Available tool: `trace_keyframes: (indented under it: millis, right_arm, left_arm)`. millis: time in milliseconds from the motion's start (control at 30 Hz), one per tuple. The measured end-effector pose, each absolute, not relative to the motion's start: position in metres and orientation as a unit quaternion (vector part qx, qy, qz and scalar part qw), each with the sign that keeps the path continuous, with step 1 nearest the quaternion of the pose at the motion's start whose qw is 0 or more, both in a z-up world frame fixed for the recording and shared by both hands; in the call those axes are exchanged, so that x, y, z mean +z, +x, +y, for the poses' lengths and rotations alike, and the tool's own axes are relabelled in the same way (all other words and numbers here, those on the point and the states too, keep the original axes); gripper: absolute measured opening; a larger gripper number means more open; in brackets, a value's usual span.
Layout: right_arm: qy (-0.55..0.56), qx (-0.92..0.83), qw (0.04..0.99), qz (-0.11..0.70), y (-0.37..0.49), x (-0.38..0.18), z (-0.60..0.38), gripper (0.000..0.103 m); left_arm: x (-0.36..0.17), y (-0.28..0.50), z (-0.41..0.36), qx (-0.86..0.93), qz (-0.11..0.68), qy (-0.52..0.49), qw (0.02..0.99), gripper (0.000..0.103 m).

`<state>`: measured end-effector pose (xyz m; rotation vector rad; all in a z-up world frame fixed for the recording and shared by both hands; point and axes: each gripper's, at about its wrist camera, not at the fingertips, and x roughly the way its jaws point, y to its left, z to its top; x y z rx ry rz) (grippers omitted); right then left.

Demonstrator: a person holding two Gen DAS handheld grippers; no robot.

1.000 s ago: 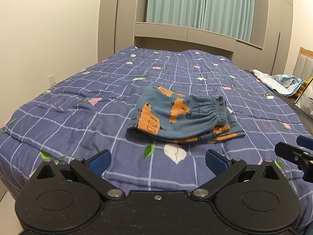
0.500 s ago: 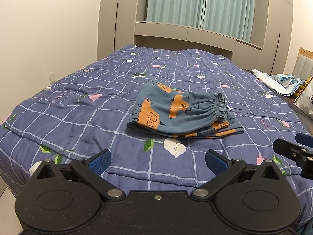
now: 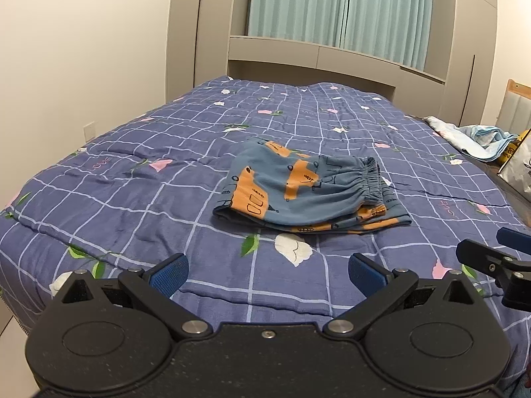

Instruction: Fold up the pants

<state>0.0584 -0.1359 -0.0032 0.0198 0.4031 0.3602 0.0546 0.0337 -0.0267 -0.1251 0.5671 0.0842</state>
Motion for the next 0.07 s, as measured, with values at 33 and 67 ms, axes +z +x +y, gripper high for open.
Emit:
trace_keyframes:
  millis: [33, 67]
  right_arm:
    - [0.01, 0.178, 0.964, 0.199, 0.0583, -0.0042, -0.1358, 0.103]
    - [0.01, 0.178, 0.964, 0.199, 0.0584, -0.0041, -0.1358, 0.103]
  left_arm:
    - [-0.0267, 0.0548, 0.0339, 0.043, 0.28, -0.062, 0.957, 0.102]
    - [-0.0269, 0.0554, 0.0344, 0.044, 0.281, -0.062, 0.957, 0.102]
